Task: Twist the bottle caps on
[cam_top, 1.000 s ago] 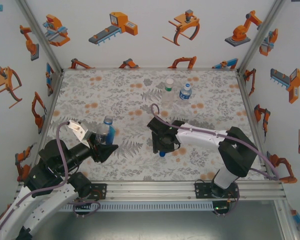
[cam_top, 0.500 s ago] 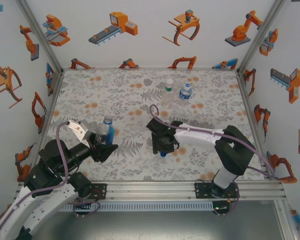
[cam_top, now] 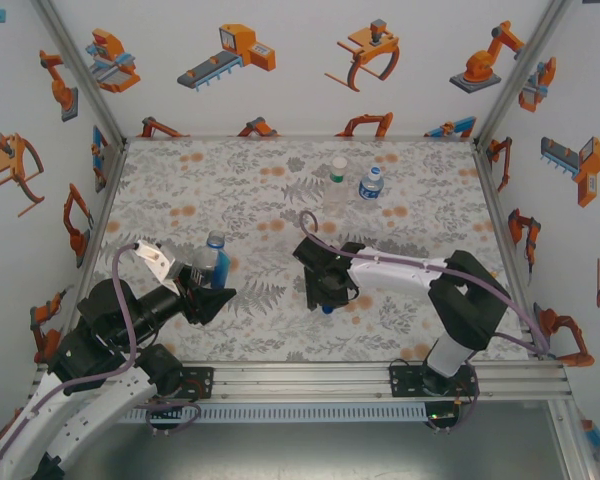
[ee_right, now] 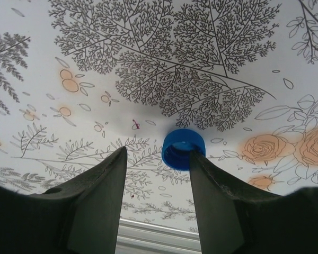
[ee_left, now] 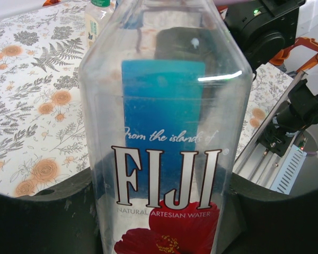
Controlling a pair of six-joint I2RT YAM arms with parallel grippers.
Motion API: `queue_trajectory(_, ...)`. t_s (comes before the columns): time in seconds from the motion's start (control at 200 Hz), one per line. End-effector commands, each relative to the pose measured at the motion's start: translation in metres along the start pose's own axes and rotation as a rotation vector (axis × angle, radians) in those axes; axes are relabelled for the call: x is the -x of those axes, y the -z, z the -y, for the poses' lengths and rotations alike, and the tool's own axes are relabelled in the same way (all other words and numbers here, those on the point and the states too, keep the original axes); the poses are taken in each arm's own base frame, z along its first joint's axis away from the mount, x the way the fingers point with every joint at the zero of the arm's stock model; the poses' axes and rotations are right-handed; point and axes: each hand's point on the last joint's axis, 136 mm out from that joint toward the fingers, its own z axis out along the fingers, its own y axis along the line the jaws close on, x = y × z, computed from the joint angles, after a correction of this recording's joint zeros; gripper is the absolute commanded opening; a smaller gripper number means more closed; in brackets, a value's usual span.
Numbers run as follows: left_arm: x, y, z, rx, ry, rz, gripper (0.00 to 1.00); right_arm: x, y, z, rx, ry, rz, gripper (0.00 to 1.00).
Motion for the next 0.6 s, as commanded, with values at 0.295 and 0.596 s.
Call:
queue_trajectory(0.295,0.003,-0.002,0.0,-0.005,0.002,0.013,0.0,0.003,0.011,0.015,-0.005,-0.028,0.044,0.5)
queue_trajectory(0.596,0.003,0.001,-0.001,0.004,0.004,0.016,0.0,0.004,0.006,0.013,-0.001,-0.028,0.044,0.5)
